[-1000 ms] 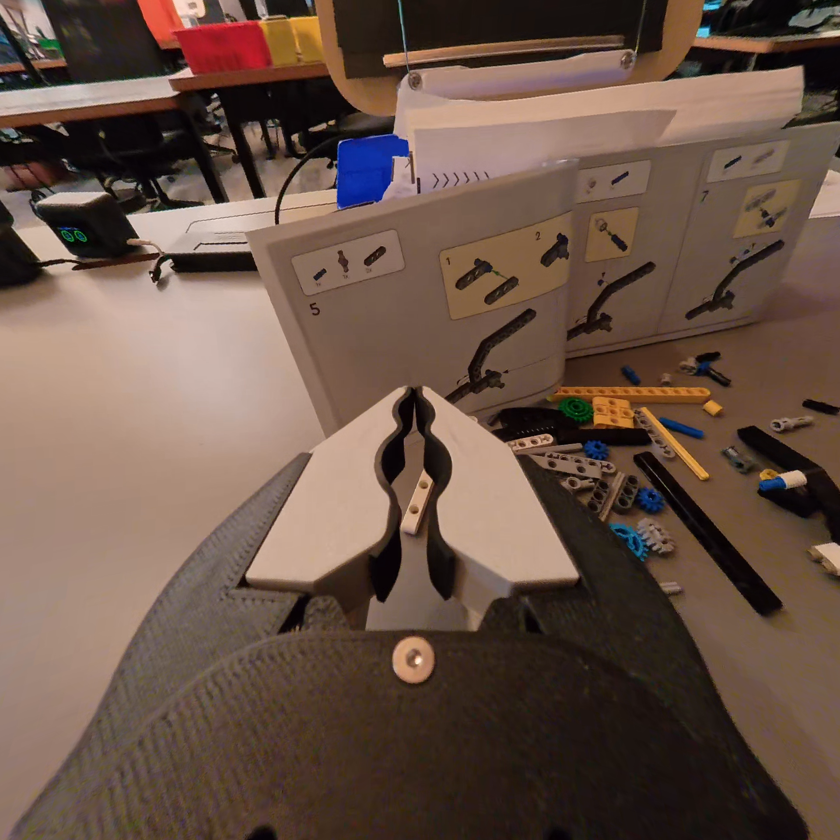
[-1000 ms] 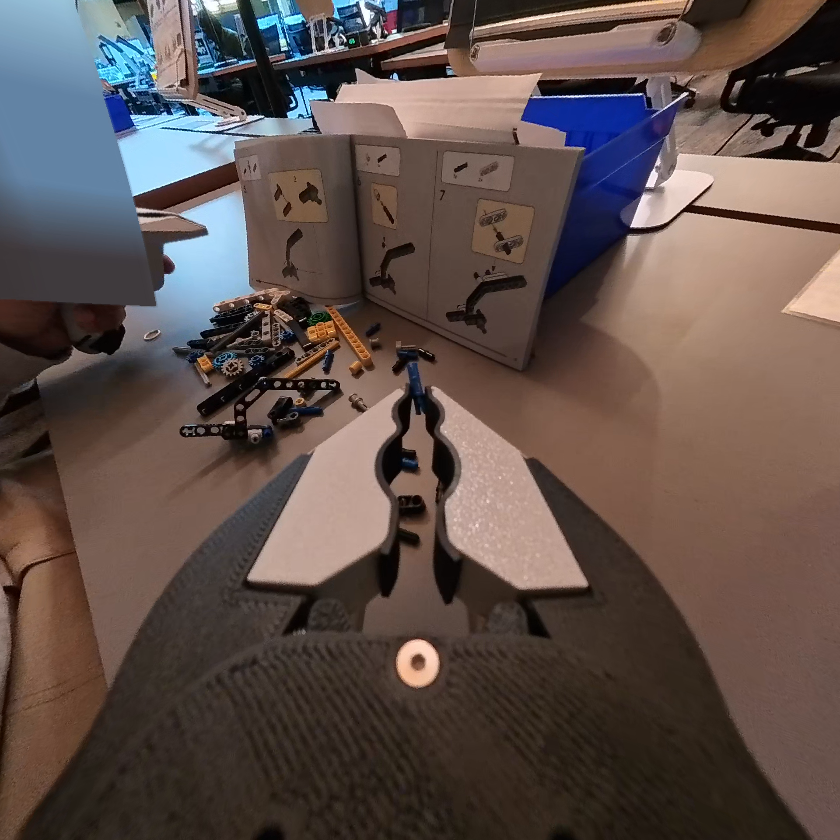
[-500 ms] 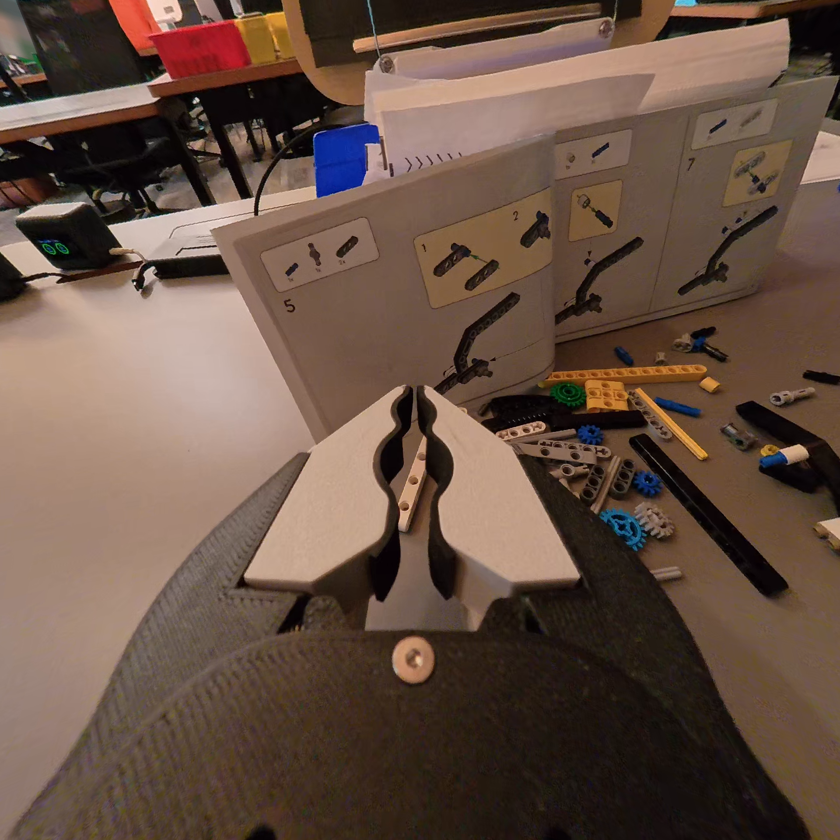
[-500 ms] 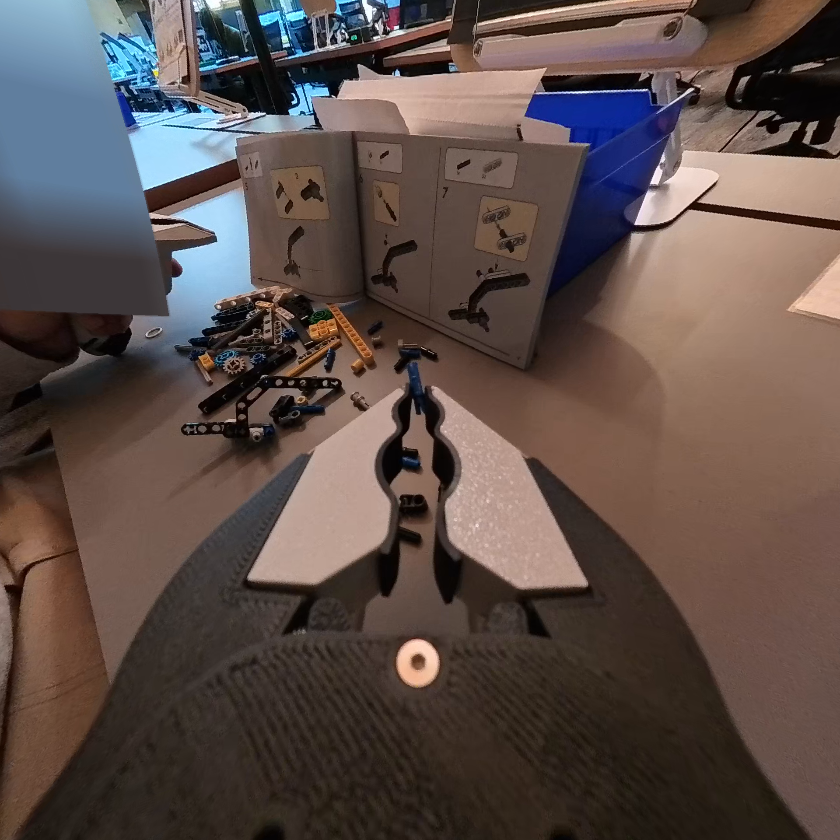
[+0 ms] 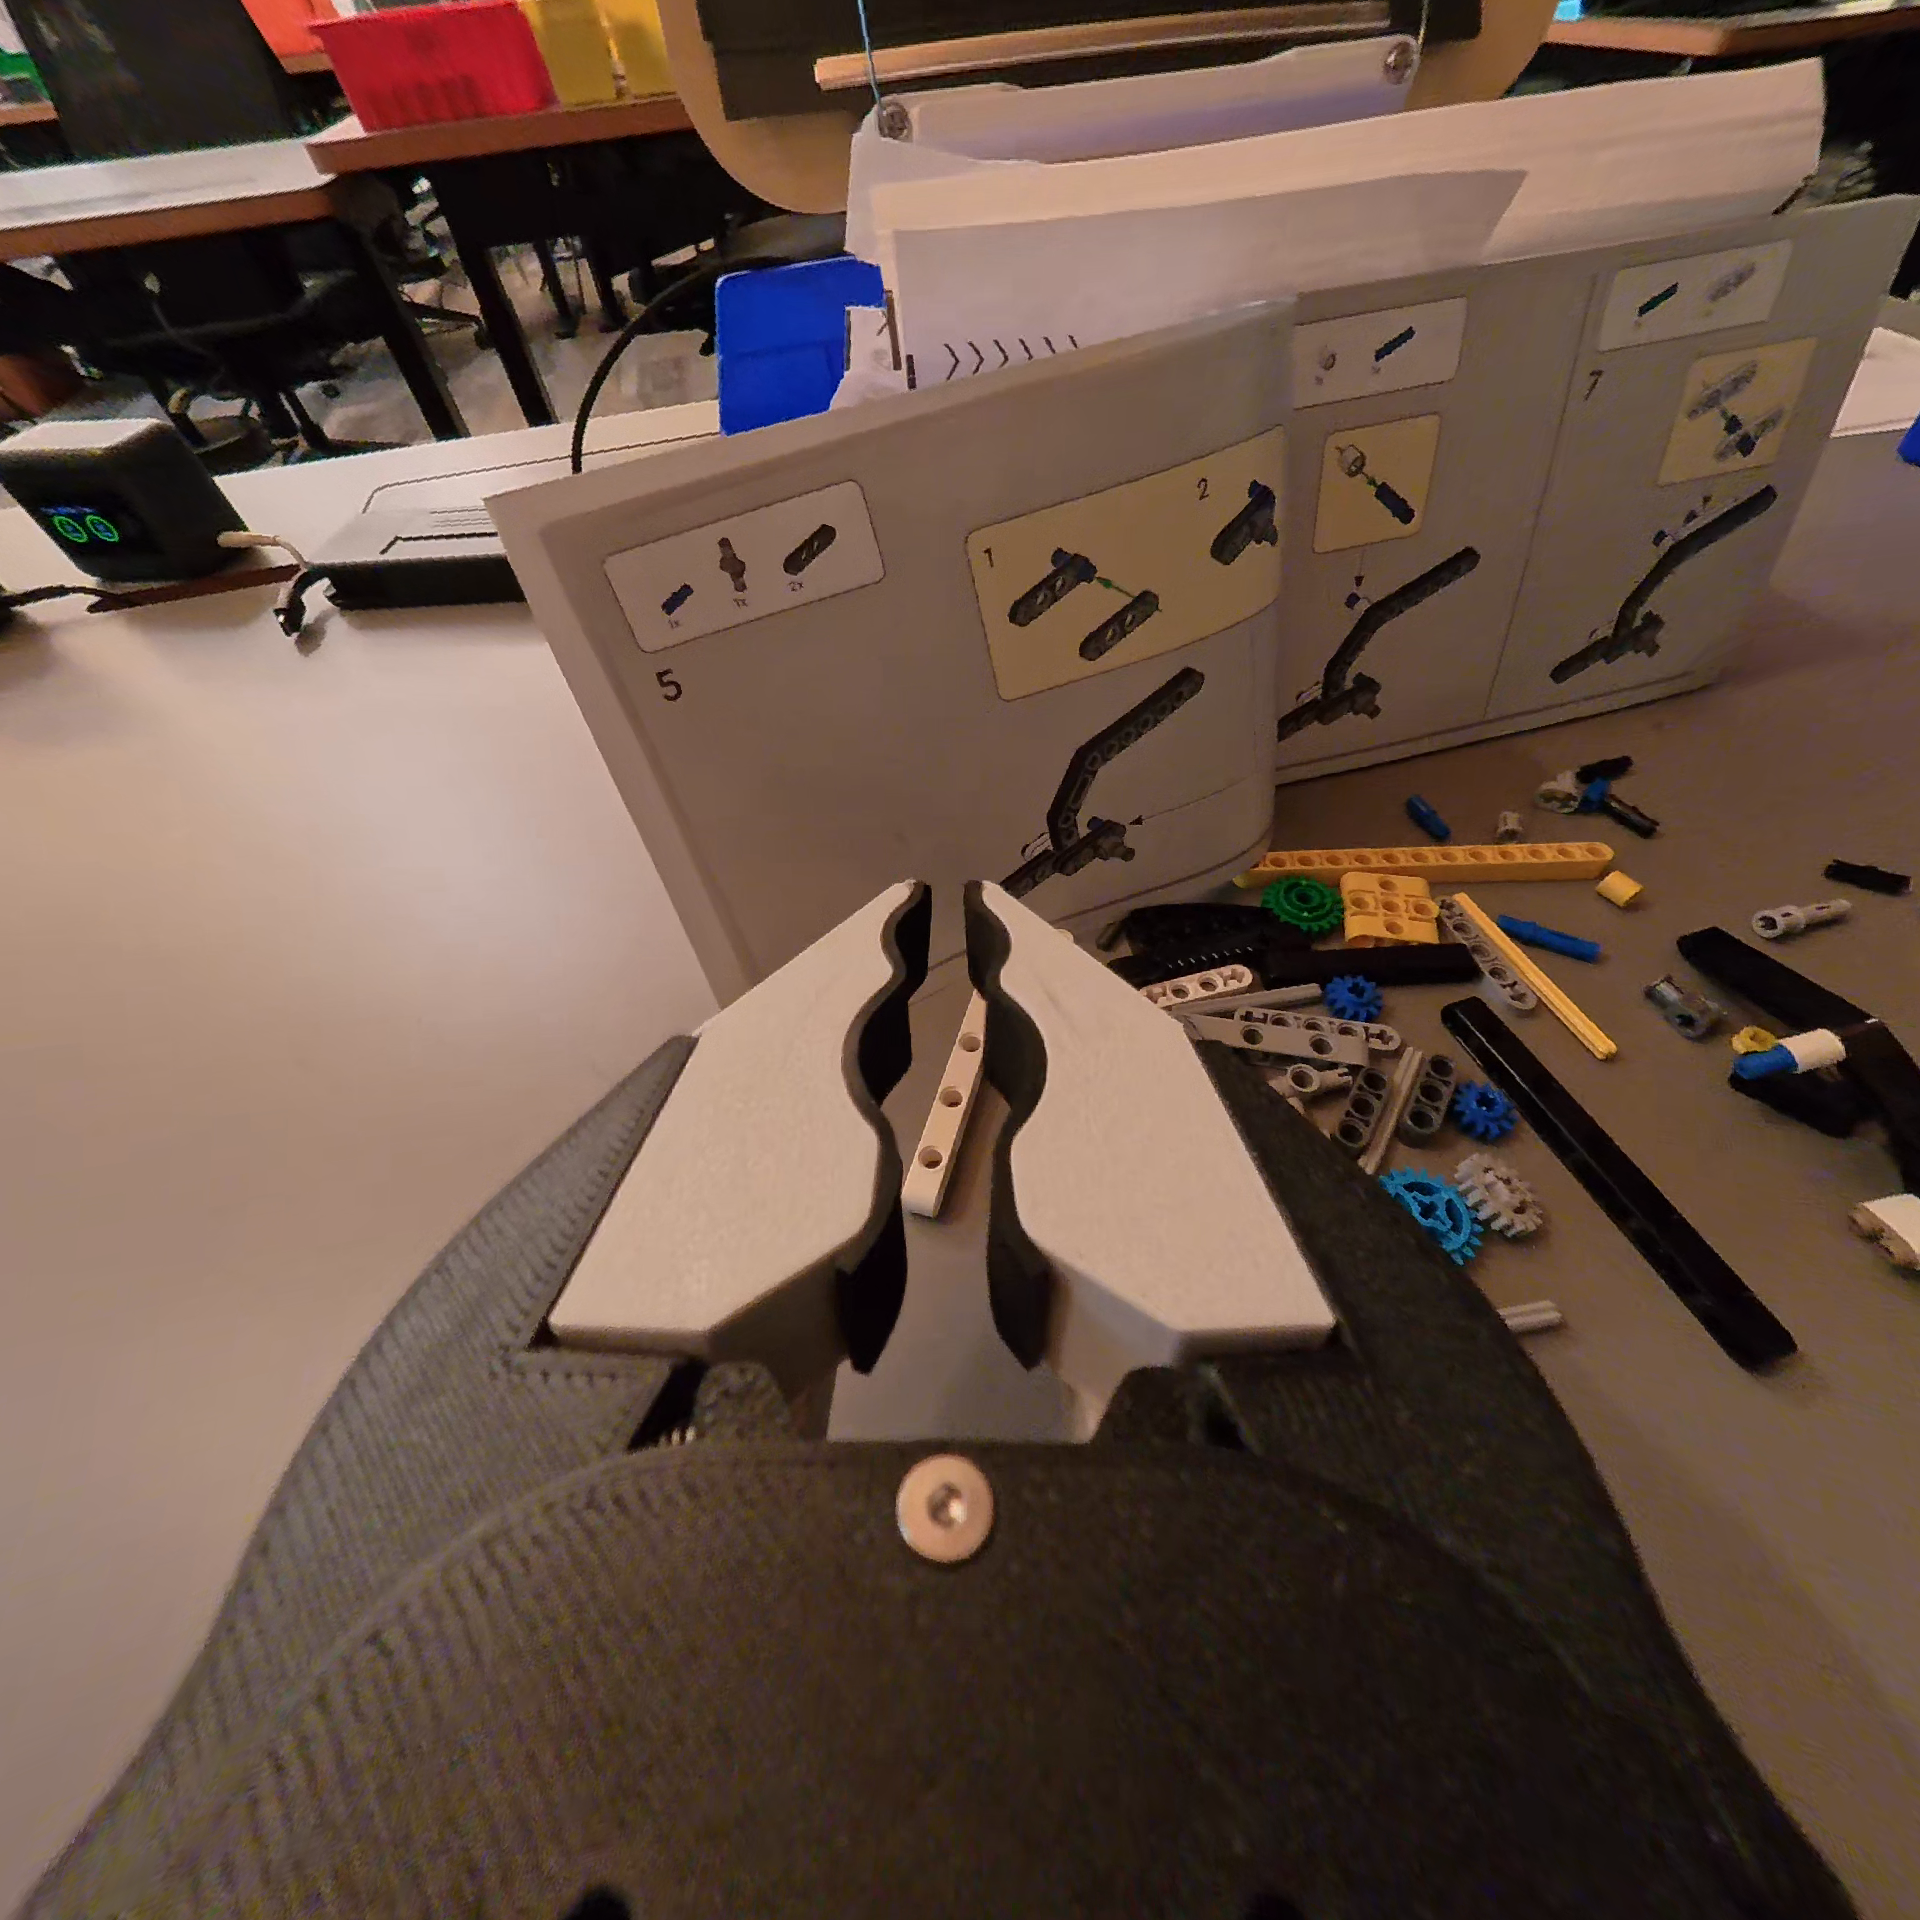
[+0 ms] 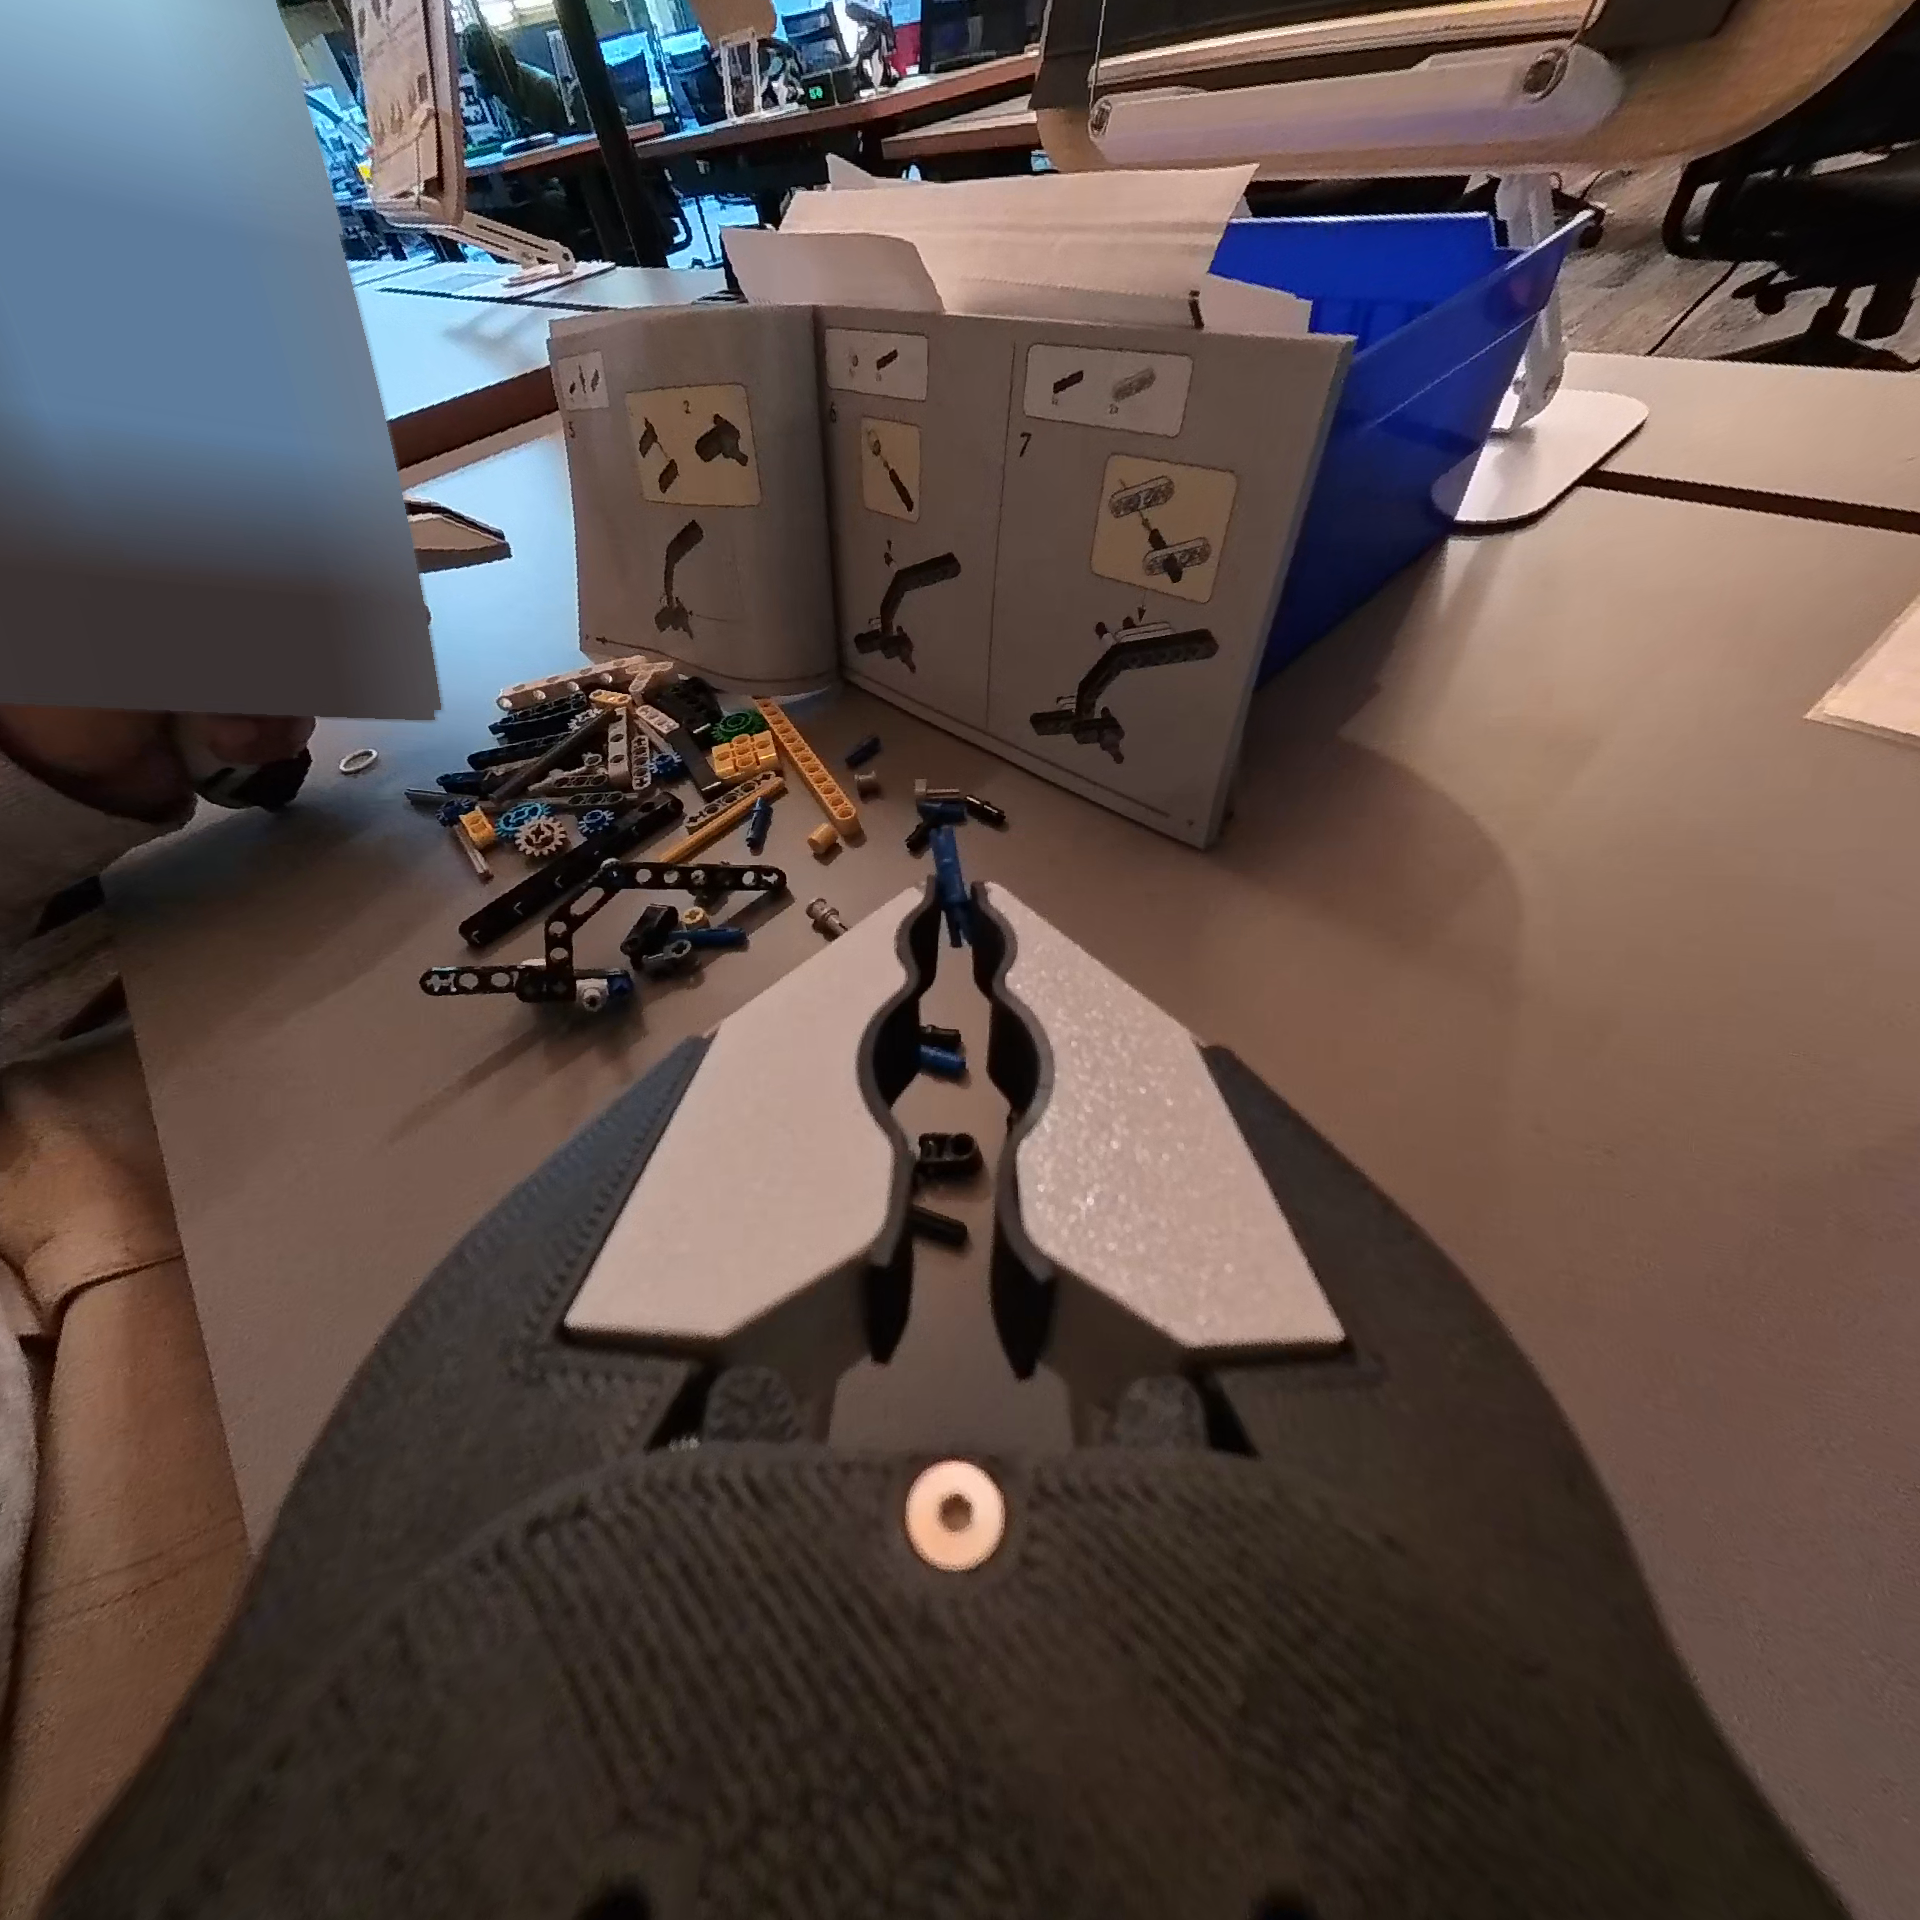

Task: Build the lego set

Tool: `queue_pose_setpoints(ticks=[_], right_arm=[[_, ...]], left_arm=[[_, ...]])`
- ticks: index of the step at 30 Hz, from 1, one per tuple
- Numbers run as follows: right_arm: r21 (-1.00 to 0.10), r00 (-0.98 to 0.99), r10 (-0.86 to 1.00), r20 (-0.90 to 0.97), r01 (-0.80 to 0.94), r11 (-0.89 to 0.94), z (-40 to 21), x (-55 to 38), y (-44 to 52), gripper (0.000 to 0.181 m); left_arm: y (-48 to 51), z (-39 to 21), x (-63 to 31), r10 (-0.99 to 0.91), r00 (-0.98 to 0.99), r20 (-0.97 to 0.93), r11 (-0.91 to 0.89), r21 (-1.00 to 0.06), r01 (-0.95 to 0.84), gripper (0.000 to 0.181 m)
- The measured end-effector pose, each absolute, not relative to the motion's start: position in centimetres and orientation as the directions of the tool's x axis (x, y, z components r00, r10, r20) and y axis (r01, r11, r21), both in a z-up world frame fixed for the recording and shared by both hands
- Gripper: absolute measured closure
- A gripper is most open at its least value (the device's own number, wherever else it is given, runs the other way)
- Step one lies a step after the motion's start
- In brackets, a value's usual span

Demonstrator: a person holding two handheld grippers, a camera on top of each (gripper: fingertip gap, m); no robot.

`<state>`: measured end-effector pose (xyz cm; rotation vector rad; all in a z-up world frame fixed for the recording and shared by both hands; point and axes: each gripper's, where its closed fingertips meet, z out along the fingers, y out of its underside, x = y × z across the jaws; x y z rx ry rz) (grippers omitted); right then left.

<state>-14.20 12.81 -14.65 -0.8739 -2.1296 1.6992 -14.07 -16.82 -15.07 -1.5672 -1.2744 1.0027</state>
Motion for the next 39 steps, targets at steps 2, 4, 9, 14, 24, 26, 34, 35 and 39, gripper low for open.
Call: queue_pose_setpoints(ticks=[2, 4, 9, 14, 24, 26, 34, 35, 39], right_arm=[[-0.951, -0.778, 0.61, -0.15, 0.282, 0.126, -14.67, -14.19, 12.81, 0.178], [-0.951, -0.778, 0.61, -0.15, 0.282, 0.126, -14.67, -14.19, 12.8, 0.178], [-0.951, -0.779, 0.609, -0.15, 0.282, 0.126, -14.68, -14.18, 12.78, 0.178], [-0.95, -0.78, 0.608, -0.151, 0.284, 0.128, -14.73, -14.15, 12.75, 0.178], [-0.951, -0.781, 0.607, -0.15, 0.282, 0.129, -14.72, -14.12, 12.7, 0.178], [-0.951, -0.781, 0.606, -0.149, 0.282, 0.13, -14.73, -14.12, 12.68, 0.178], [-0.951, -0.784, 0.603, -0.149, 0.28, 0.13, -14.7, -14.07, 12.57, 0.178], [-0.951, -0.784, 0.603, -0.148, 0.28, 0.131, -14.71, -14.06, 12.57, 0.178], [-0.951, -0.784, 0.603, -0.148, 0.281, 0.132, -14.73, -14.08, 12.55, 0.178]], left_arm=[[-16.83, -15.09, -14.09, 0.986, 0.158, -0.062, -0.108, -0.948, 0.299, 0.178], [-16.81, -15.12, -14.09, 0.985, 0.161, -0.059, -0.106, -0.948, 0.3, 0.177], [-16.78, -15.2, -14.13, 0.985, 0.167, -0.051, -0.101, -0.947, 0.306, 0.176], [-16.77, -15.27, -14.17, 0.984, 0.171, -0.044, -0.096, -0.945, 0.312, 0.174], [-16.83, -15.47, -14.26, 0.984, 0.176, -0.022, -0.08, -0.941, 0.328, 0.168], [-16.84, -15.5, -14.27, 0.984, 0.177, -0.019, -0.077, -0.941, 0.33, 0.168], [-16.79, -15.62, -14.32, 0.983, 0.181, -0.018, -0.08, -0.938, 0.339, 0.166], [-16.79, -15.64, -14.33, 0.983, 0.182, -0.017, -0.079, -0.937, 0.339, 0.166], [-16.79, -15.66, -14.35, 0.983, 0.183, -0.016, -0.078, -0.937, 0.341, 0.166]])
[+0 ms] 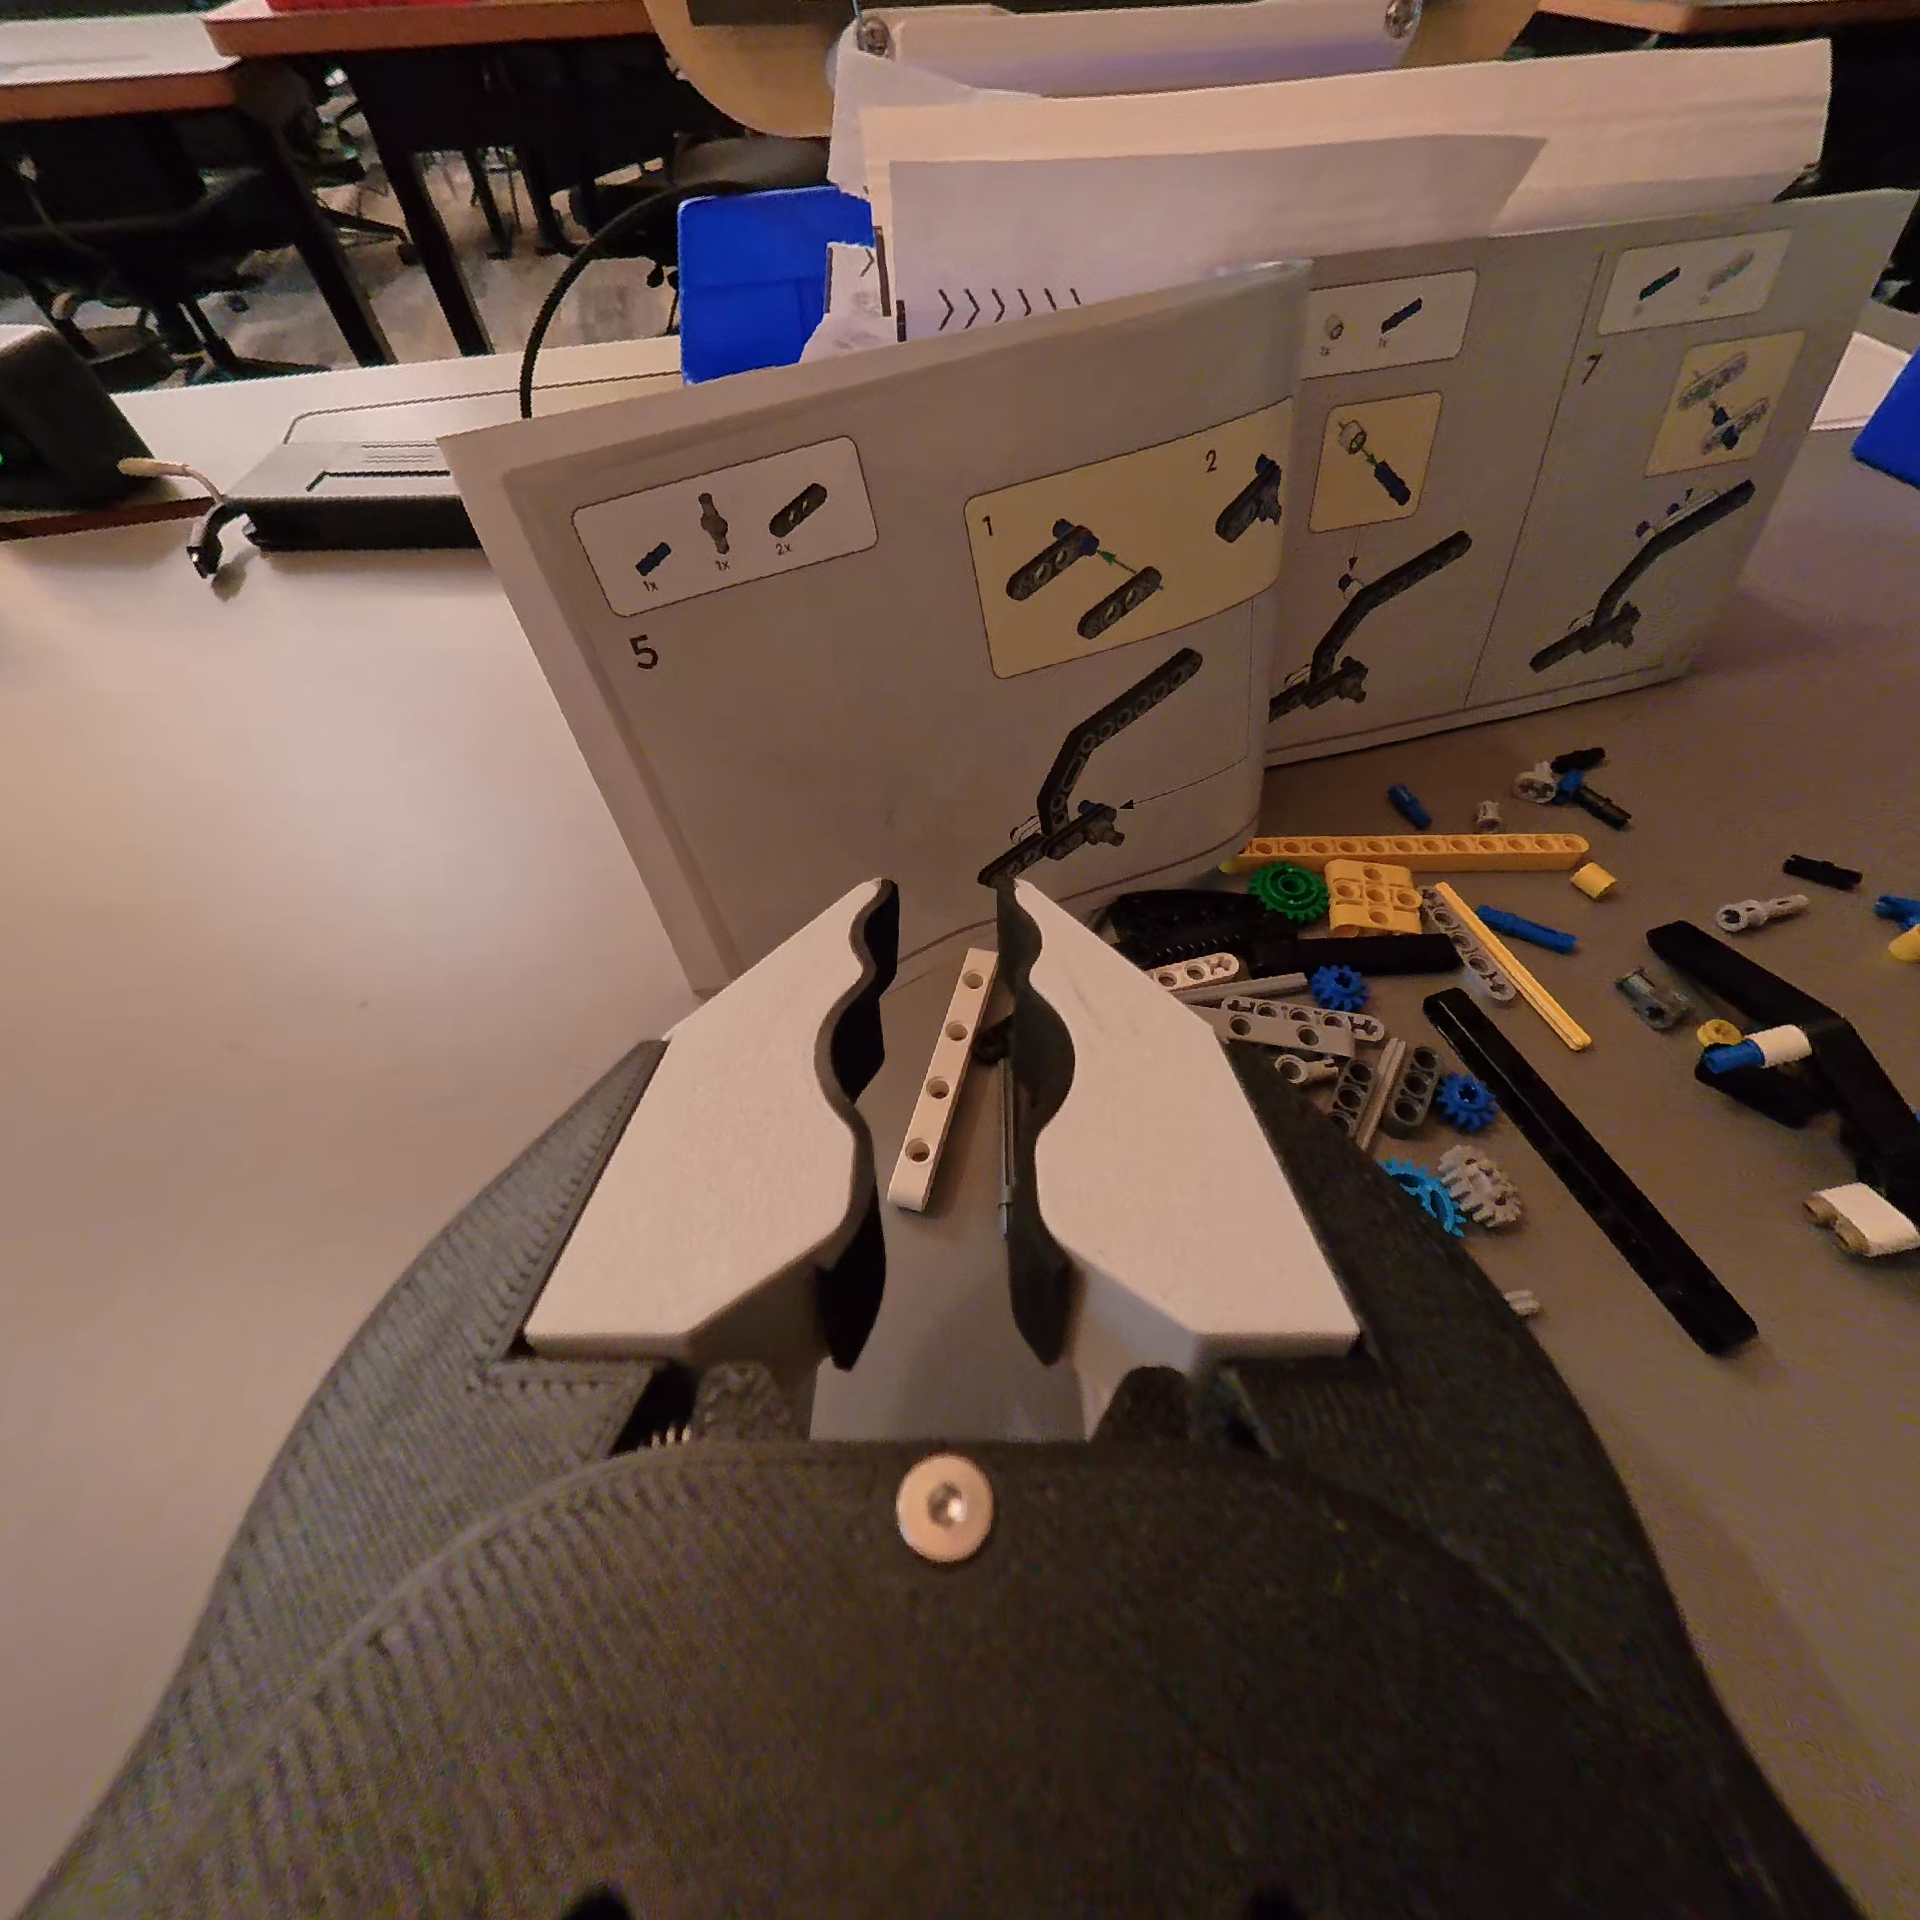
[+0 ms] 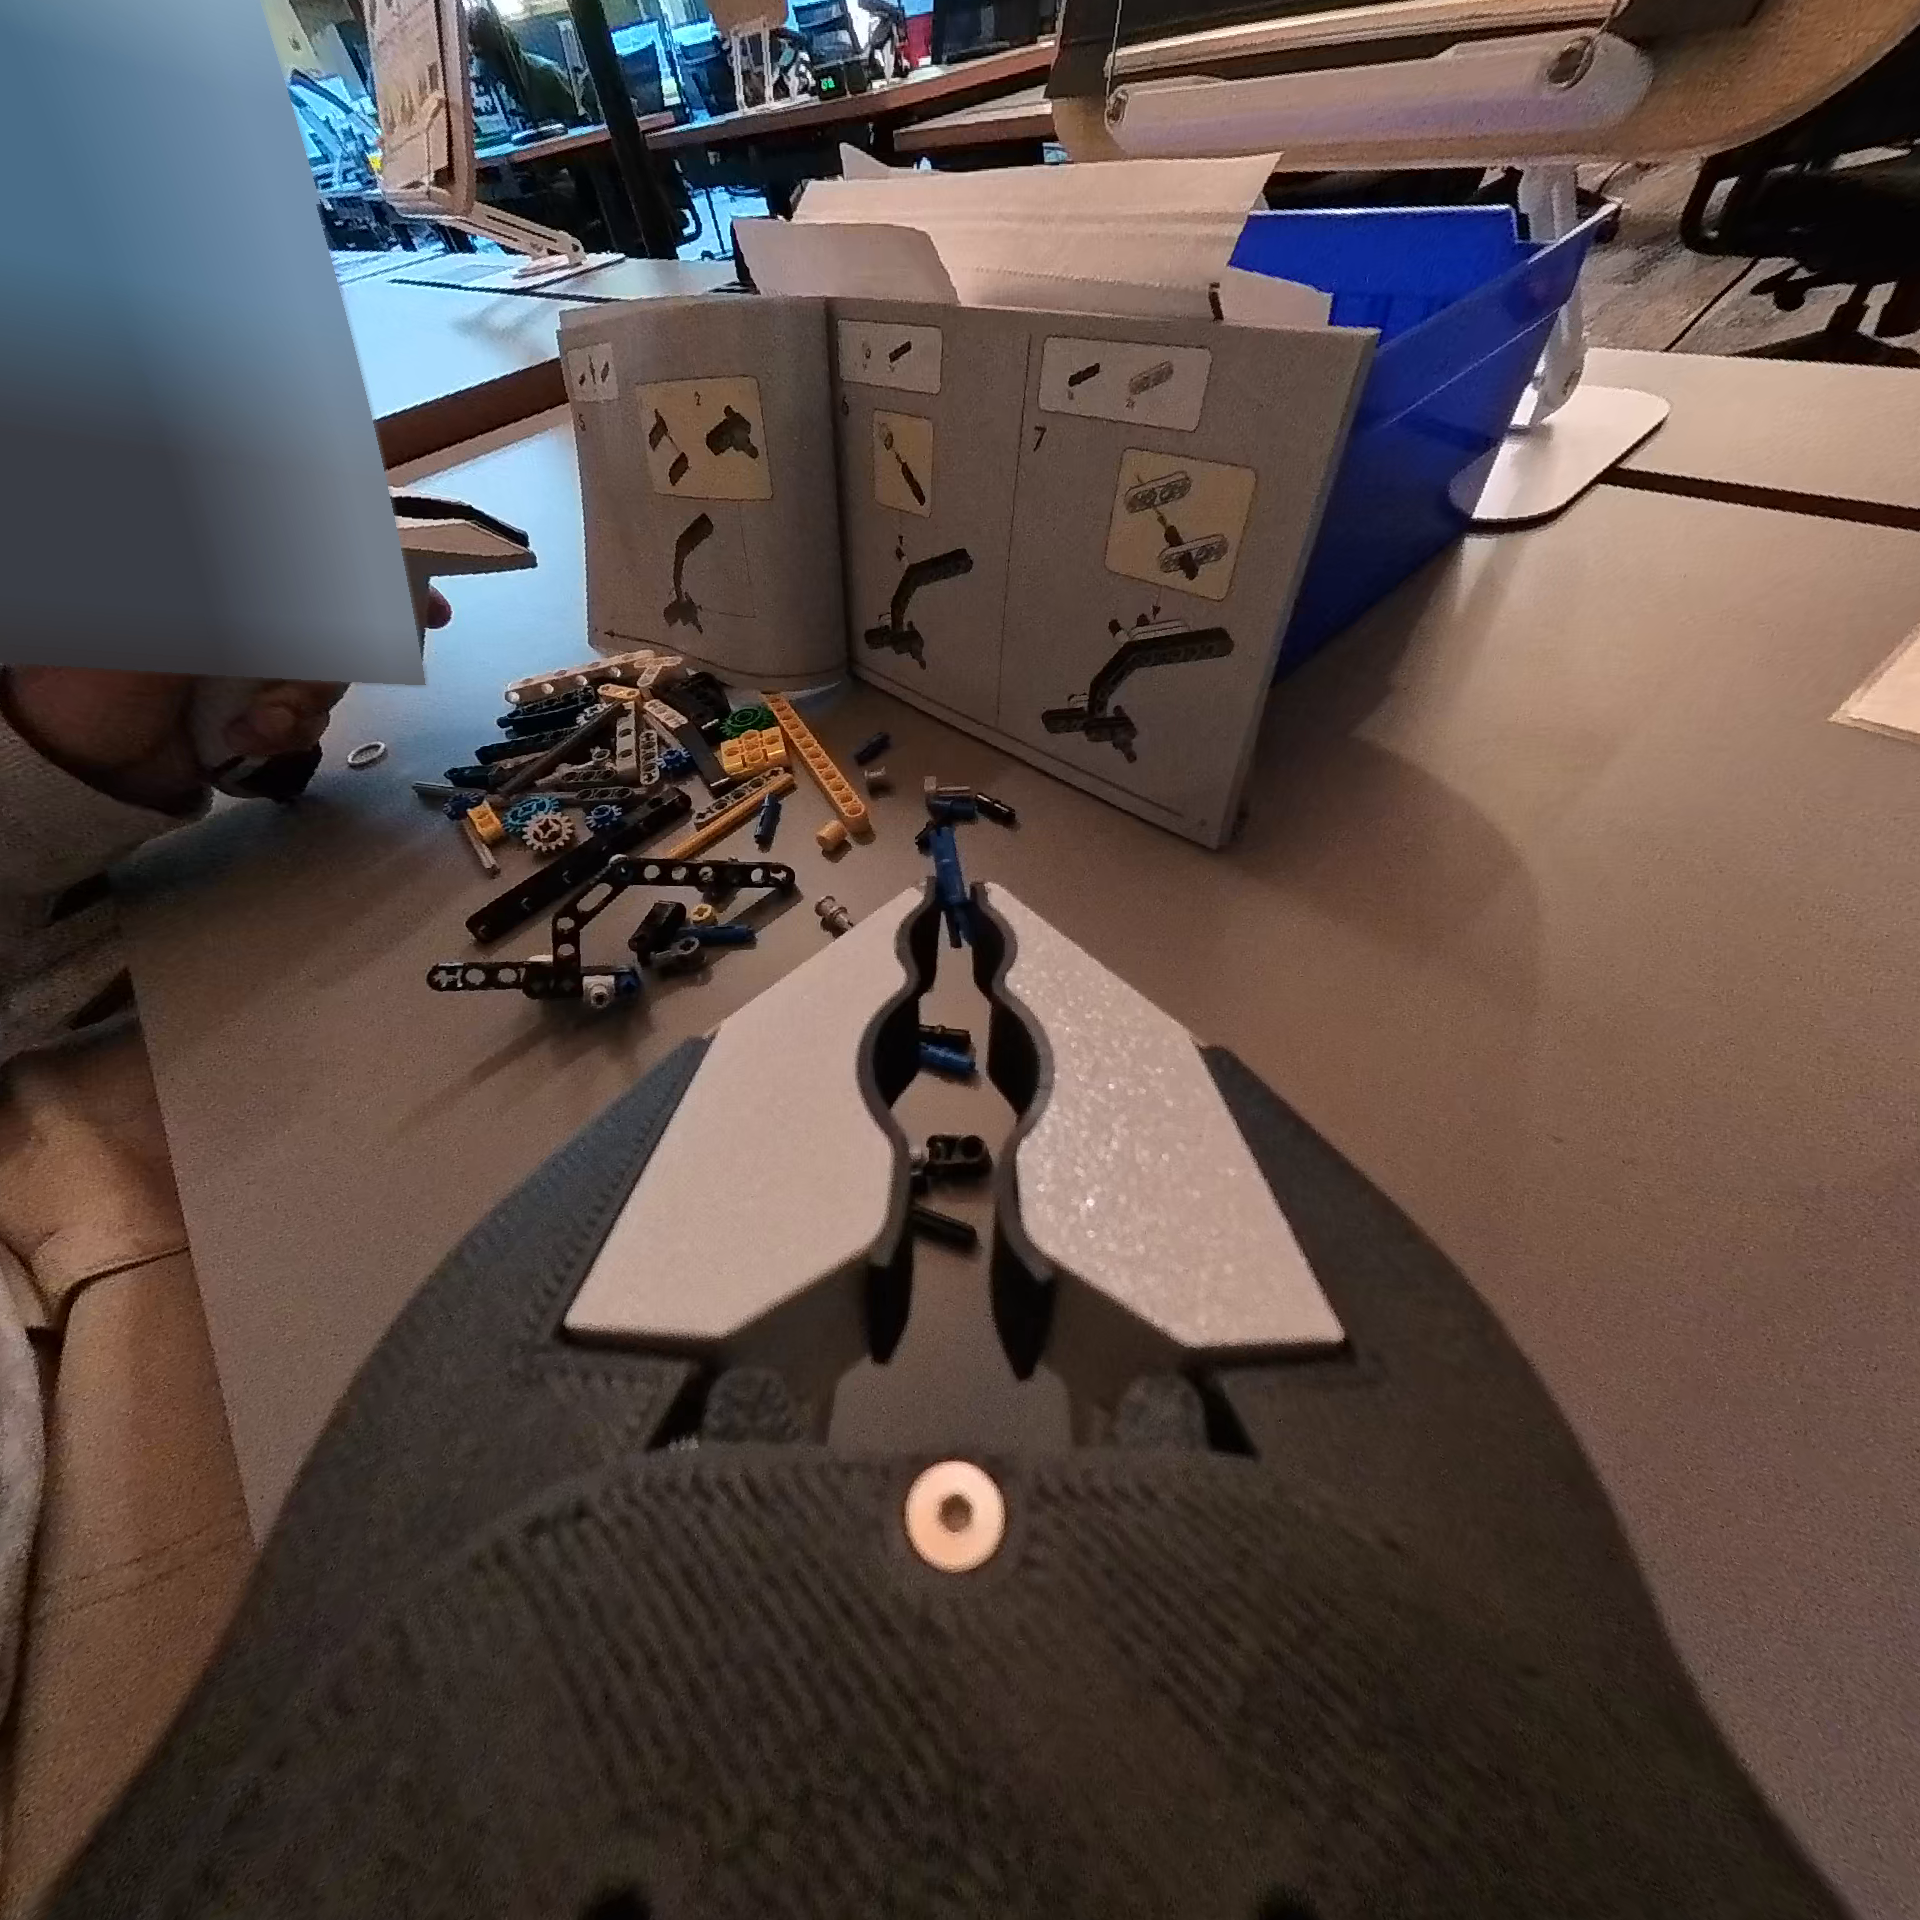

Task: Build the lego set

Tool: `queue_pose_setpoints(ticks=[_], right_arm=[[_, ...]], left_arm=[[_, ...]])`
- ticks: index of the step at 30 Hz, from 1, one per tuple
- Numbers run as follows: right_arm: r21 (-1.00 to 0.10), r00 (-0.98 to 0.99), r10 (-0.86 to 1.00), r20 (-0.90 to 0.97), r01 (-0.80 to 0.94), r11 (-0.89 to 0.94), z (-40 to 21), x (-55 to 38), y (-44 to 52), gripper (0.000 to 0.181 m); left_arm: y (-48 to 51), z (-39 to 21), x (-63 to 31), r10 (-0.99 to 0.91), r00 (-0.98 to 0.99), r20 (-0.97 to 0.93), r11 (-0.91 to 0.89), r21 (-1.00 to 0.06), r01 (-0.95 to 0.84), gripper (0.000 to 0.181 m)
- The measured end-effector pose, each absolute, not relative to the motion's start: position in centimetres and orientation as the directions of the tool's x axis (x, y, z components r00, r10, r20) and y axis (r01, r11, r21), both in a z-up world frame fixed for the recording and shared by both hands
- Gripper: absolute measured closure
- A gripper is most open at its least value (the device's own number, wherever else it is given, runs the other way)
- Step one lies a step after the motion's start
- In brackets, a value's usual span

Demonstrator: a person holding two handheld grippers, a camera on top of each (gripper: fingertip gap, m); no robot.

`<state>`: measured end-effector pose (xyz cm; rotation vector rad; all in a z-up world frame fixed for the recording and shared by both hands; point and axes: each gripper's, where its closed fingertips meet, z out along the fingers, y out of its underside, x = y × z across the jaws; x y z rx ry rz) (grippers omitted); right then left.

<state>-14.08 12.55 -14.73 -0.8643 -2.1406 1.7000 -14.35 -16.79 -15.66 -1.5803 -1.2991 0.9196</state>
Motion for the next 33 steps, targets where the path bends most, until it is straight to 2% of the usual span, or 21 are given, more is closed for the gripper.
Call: queue_pose_setpoints(ticks=[25, 31, 33], right_arm=[[-0.949, -0.786, 0.599, -0.151, 0.285, 0.135, -14.8, -14.1, 12.4, 0.178], [-0.948, -0.787, 0.599, -0.149, 0.285, 0.138, -14.9, -14.1, 12.4, 0.178], [-0.948, -0.787, 0.599, -0.151, 0.286, 0.137, -14.9, -14.1, 12.4, 0.178]], left_arm=[[-16.5, -15.8, -14.4, 0.981, 0.191, -0.043, -0.108, -0.933, 0.344, 0.166], [-16.5, -15.8, -14.4, 0.983, 0.183, -0.003, -0.069, -0.933, 0.353, 0.154], [-14.8, -15.4, -13.6, 0.963, 0.262, 0.056, -0.038, -0.939, 0.341, 0.142]])
